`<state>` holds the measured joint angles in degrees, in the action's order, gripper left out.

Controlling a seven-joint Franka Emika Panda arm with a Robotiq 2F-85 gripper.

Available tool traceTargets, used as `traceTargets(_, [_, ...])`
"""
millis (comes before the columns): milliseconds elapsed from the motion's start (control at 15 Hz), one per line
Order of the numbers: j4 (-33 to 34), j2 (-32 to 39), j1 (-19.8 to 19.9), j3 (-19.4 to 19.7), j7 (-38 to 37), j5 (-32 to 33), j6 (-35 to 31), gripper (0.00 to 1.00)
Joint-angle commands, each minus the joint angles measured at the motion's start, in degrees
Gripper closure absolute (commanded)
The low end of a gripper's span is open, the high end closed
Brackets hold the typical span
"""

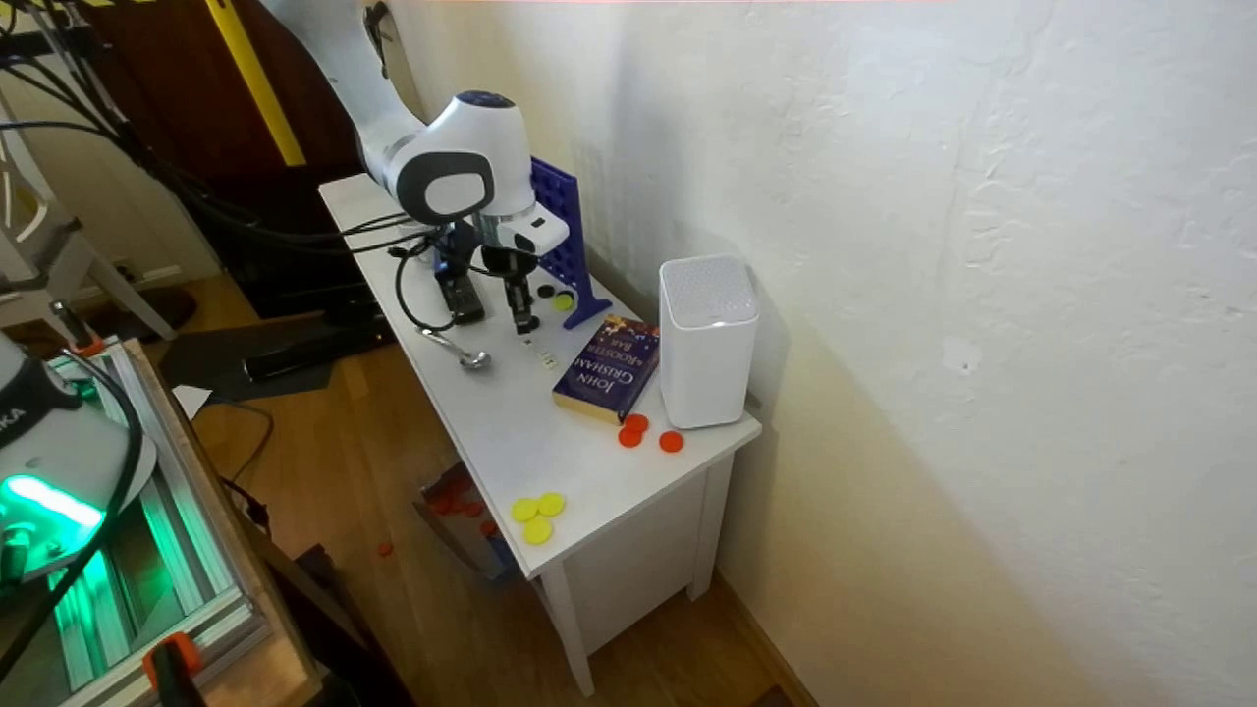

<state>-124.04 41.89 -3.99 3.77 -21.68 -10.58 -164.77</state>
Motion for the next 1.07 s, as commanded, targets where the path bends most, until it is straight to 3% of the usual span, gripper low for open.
traceTargets(0, [2.16,1.88,1.48,-0.98,3.86,0.07,0.24,1.0])
traceTargets(1000, [3.44,3.22,3.03,-1.7,12.37,2.05,0.41,1.0])
